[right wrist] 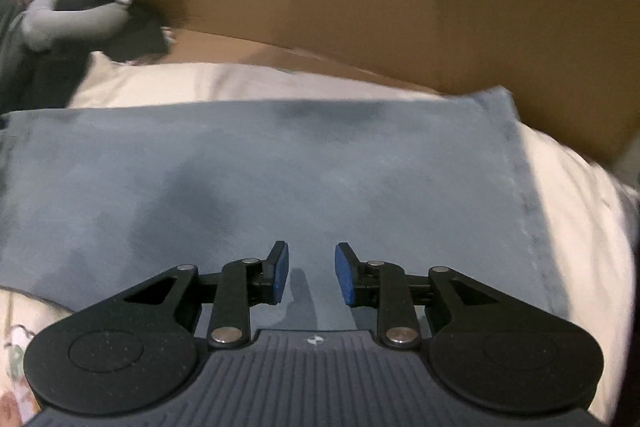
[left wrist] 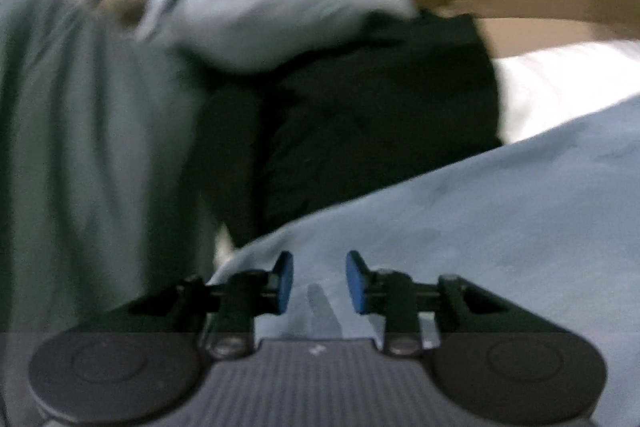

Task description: Fold clothes

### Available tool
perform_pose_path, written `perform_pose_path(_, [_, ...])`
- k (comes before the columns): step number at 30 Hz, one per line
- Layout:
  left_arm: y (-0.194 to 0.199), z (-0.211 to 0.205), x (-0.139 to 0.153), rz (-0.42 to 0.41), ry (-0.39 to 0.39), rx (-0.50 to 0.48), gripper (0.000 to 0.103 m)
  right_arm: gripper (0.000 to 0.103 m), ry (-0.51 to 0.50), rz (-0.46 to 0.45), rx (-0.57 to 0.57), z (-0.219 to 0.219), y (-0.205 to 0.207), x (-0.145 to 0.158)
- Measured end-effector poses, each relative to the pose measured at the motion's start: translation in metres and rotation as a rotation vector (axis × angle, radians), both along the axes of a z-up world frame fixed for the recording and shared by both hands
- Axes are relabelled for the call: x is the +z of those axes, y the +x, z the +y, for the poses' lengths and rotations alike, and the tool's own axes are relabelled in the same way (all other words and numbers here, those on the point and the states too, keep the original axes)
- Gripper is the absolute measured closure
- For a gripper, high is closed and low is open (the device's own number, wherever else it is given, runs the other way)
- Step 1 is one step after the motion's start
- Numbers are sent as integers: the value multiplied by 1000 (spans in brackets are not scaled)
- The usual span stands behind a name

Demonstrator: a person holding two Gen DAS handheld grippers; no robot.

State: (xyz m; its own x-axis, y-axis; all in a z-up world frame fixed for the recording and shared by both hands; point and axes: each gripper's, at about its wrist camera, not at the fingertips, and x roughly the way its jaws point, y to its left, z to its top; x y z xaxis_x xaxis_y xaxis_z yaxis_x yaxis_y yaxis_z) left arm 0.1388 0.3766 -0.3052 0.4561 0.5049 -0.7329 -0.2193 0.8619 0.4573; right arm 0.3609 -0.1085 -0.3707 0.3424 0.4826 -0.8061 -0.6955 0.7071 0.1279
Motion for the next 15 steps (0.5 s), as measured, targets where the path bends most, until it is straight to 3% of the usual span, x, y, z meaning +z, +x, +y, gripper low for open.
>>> perform_pose_path(7, [-37,43,17,-56,42,220,71,69,-63,-32,-90,-29,-5,-8])
perform_pose_path(15, [-49,88,5,-23,-50,298,85,66,-62,13,-157,-46,4,-23])
